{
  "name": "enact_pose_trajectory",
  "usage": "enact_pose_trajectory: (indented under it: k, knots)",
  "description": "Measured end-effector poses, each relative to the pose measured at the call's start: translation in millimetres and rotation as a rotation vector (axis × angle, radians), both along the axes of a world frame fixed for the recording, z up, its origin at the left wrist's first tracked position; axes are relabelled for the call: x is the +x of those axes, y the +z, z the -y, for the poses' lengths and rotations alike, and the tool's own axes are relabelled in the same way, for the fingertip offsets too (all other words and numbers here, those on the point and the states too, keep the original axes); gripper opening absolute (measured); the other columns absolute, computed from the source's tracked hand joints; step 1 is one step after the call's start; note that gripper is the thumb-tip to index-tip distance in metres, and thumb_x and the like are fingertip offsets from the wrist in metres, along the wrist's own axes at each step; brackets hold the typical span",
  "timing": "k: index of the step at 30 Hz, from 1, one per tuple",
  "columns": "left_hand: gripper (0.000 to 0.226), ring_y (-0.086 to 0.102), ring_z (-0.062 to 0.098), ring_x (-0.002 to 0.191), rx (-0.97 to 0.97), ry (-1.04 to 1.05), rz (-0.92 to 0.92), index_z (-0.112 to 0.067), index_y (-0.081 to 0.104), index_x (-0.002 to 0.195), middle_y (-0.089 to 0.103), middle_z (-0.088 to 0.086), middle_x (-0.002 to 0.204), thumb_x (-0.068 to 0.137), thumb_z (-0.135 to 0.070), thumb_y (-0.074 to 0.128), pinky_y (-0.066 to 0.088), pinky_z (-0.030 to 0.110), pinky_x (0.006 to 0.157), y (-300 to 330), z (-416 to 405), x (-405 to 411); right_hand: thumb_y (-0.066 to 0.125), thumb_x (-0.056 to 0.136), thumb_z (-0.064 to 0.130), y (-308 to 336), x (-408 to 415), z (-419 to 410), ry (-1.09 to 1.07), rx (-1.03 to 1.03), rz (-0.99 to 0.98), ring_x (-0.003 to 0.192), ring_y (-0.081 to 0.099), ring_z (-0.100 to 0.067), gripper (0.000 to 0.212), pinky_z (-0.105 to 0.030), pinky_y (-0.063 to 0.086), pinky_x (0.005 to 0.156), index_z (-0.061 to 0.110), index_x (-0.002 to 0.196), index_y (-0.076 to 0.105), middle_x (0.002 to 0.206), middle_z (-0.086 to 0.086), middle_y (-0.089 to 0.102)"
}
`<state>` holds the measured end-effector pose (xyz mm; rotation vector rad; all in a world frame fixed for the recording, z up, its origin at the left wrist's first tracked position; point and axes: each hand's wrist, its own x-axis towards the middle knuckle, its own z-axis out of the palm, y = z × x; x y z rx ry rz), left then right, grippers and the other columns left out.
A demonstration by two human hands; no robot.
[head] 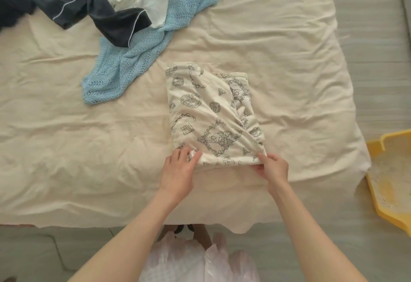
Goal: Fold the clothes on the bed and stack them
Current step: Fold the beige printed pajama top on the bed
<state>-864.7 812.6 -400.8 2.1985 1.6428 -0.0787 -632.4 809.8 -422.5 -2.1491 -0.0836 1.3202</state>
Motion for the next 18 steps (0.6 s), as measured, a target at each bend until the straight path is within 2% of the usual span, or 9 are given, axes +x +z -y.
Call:
enact_pose_trajectory:
  k: [3,5,8,10,12,14,16,18]
  knots:
    - [0.067,0.061,0.038,0.096,-0.01,-0.043,-0.028,-0.011,0.069,0.107,0.063,0.015,0.108,0.045,0.013,0.075,0.052,0.04,0.063,2,5,-6,0.066,0.086,0.02,8,-2,3,0.197,0.093,0.32,0.094,0.058,-0.023,0.026,-0.033,0.047,0.084,0.013,0.11,0.057,0.114,-0.014,0.061]
    - [0.07,0.06,0.037,0.1,-0.012,-0.069,-0.037,-0.012,0.069,0.106,0.063,0.015,0.109,0.042,0.017,0.074,0.052,0.037,0.063,1,10,-13,0.069,0.083,0.014,17,-12,9,0.516,0.306,0.648,0.111,0.053,-0.028,0.039,-0.029,0.039,0.093,0.011,0.12,0.058,0.123,-0.015,0.055]
    - [0.082,0.059,0.038,0.104,-0.006,-0.117,-0.065,-0.012,0.066,0.114,0.062,0.016,0.113,0.039,0.019,0.071,0.053,0.039,0.07,-5,14,-18,0.081,0.067,0.019,12,-31,23,1.178,0.456,0.97,0.13,0.043,-0.037,0.066,-0.052,0.038,0.103,0.014,0.128,0.058,0.138,-0.017,0.05]
    - [0.09,0.058,0.041,0.108,0.01,-0.127,-0.077,-0.015,0.056,0.123,0.06,0.018,0.119,0.041,0.02,0.069,0.053,0.044,0.08,-10,14,-19,0.089,0.055,0.021,3,-36,29,1.427,0.381,1.005,0.131,0.042,-0.037,0.081,-0.06,0.036,0.102,0.013,0.129,0.058,0.14,-0.016,0.048]
    - [0.092,0.054,0.043,0.114,0.041,-0.116,-0.066,-0.019,0.045,0.128,0.056,0.019,0.127,0.048,0.02,0.066,0.049,0.05,0.088,-15,12,-22,0.088,0.054,0.014,-5,-32,24,1.483,0.35,1.024,0.129,0.044,-0.038,0.081,-0.061,0.035,0.101,0.012,0.13,0.058,0.139,-0.016,0.049]
    - [0.089,0.049,0.044,0.121,0.068,-0.126,-0.062,-0.021,0.044,0.132,0.052,0.018,0.134,0.056,0.018,0.068,0.046,0.052,0.093,-20,4,-28,0.083,0.059,0.009,-11,-23,13,1.503,0.385,1.065,0.128,0.045,-0.038,0.075,-0.061,0.036,0.102,0.012,0.13,0.058,0.138,-0.017,0.05]
    - [0.079,0.048,0.041,0.124,0.072,-0.157,-0.069,-0.017,0.056,0.128,0.053,0.016,0.135,0.058,0.012,0.076,0.046,0.051,0.094,-22,-8,-33,0.079,0.062,0.005,-16,-15,0,1.553,0.424,1.083,0.128,0.046,-0.037,0.072,-0.058,0.038,0.102,0.011,0.13,0.057,0.137,-0.018,0.051]
    - [0.065,0.055,0.038,0.118,0.089,-0.187,-0.052,-0.009,0.067,0.113,0.06,0.015,0.126,0.053,0.01,0.081,0.049,0.048,0.09,-23,-17,-33,0.076,0.063,0.001,-18,-11,-10,1.583,0.467,1.062,0.125,0.05,-0.037,0.068,-0.056,0.041,0.099,0.01,0.129,0.058,0.133,-0.019,0.054]
